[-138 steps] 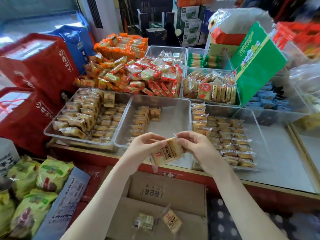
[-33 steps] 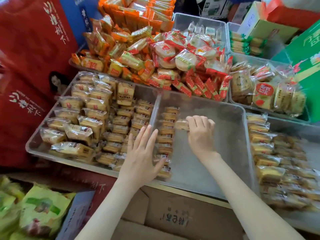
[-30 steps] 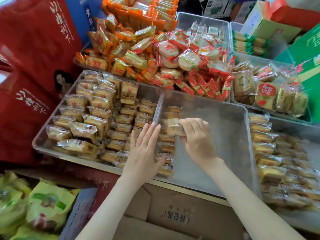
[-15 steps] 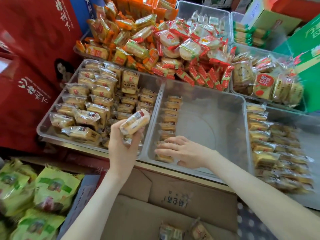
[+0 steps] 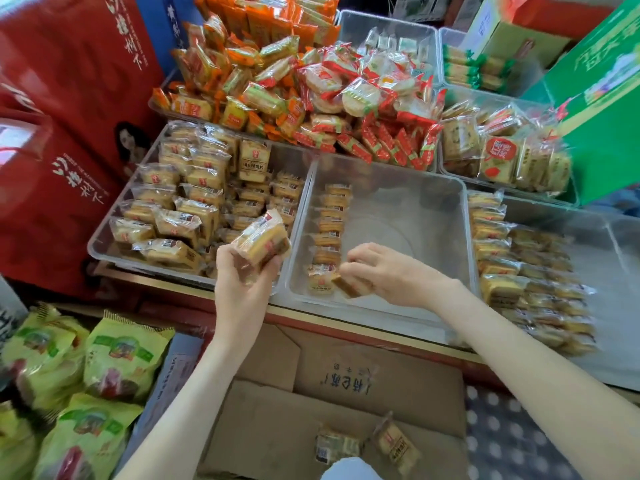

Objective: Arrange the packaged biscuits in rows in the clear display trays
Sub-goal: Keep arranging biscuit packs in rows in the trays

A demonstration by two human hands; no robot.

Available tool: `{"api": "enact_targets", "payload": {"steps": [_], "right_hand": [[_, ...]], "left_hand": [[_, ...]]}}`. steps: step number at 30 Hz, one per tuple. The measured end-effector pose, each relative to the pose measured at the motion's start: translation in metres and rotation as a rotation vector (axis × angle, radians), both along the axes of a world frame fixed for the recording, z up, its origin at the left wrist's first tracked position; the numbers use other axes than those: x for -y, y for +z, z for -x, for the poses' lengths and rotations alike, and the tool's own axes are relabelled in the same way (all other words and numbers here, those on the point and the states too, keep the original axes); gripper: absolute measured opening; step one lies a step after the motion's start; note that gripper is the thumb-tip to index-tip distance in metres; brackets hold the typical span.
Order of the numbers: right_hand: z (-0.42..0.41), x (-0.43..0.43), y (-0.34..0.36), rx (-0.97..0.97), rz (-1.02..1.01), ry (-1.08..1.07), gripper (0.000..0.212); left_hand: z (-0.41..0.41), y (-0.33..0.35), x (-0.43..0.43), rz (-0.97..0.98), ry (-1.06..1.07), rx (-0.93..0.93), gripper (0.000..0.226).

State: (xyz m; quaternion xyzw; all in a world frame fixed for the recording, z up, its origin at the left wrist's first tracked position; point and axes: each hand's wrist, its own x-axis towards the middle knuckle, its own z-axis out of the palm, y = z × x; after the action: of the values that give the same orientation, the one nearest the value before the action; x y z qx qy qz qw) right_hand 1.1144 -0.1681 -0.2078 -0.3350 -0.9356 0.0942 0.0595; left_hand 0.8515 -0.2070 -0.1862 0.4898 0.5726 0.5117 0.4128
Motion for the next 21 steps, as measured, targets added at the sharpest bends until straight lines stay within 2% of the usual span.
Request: {"api": "enact_targets", "payload": {"steps": [3, 5, 7, 10, 13, 15, 17, 21], "right_hand": [[-0.023, 0.028, 0.049, -0.341, 0.238, -0.339, 0.061], [-0.031, 0.053, 0.086, -0.597, 0.395, -0.497, 0.063], [-0.036, 0.079, 0.118, -0.84, 0.566, -0.568, 0.062], [-0.045, 0.107, 0.142, -1.123, 0.768, -0.494, 0.06], [-0.055, 0.123, 0.152, -1.144, 0.898, -0.398, 0.06], [-0.059, 0.129, 0.156, -1.093, 0.953, -0.367, 0.06], [-0.062, 0.135, 0.159, -1.008, 0.971, -0.35, 0.063], [-0.064, 0.149, 0.163, -0.858, 0.918, -0.402, 0.068]], "left_hand": [[-0.016, 0.028, 0.005, 0.099, -0.059, 0.087, 0.023], [-0.03, 0.048, 0.01, 0.187, -0.132, 0.122, 0.027], [-0.044, 0.065, 0.018, 0.283, -0.237, 0.175, 0.035], [-0.061, 0.082, 0.032, 0.407, -0.419, 0.176, 0.039], [-0.077, 0.099, 0.047, 0.509, -0.553, 0.274, 0.049], [-0.086, 0.11, 0.059, 0.561, -0.654, 0.307, 0.072], [-0.095, 0.118, 0.07, 0.575, -0.715, 0.243, 0.087], [-0.105, 0.123, 0.088, 0.526, -0.63, 0.136, 0.089]]}}
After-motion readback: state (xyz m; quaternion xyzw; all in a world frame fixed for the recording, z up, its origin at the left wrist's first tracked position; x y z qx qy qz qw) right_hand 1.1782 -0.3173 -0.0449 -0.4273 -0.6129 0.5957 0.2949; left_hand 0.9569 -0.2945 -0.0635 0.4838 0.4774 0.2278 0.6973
